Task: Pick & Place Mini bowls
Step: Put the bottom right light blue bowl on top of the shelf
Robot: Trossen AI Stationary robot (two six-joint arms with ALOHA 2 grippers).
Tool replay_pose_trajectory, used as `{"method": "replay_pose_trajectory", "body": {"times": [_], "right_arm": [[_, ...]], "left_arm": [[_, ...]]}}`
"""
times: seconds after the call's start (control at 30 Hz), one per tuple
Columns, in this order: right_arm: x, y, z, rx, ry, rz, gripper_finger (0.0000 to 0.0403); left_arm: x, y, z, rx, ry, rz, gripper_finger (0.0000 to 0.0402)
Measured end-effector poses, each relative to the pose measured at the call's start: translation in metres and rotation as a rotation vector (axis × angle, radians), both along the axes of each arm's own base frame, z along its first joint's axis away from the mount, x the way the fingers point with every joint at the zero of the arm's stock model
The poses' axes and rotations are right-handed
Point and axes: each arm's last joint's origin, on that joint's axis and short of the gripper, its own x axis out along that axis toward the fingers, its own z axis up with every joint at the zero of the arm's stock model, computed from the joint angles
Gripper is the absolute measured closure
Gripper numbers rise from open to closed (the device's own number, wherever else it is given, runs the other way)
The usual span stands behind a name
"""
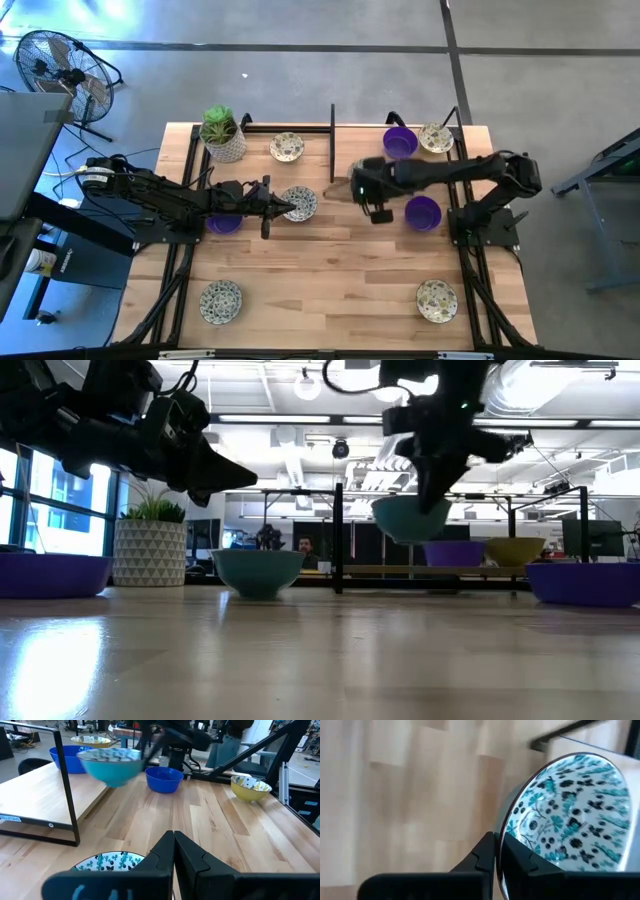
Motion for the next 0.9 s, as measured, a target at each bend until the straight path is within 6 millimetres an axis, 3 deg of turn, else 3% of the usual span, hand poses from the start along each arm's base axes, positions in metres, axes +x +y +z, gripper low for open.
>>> {"method": "replay_pose_trajectory", "body": {"times": [0.2, 0.43, 0.7, 0.9], "right_arm": [[-0.004, -0.045, 0.001, -0.028, -0.001, 0.024, 0.0393], [-0.003, -0.077, -0.001, -0.08, -0.023, 0.105, 0.0395], [-0.001, -0.104, -0.017, -0.101, 0.016, 0.135, 0.0393], [-0.001, -0.114, -0.016, -0.122, -0.017, 0.16, 0.0392]], "left_arm": [[0.0, 0.0, 0.0, 0.0, 0.001, 0.0, 0.0401], [0.0, 0.0, 0.0, 0.0, 0.001, 0.0, 0.0401], [0.0, 0.0, 0.0, 0.0, 0.0, 0.001, 0.0401], [0.0, 0.0, 0.0, 0.0, -0.001, 0.001, 0.0401]]}}
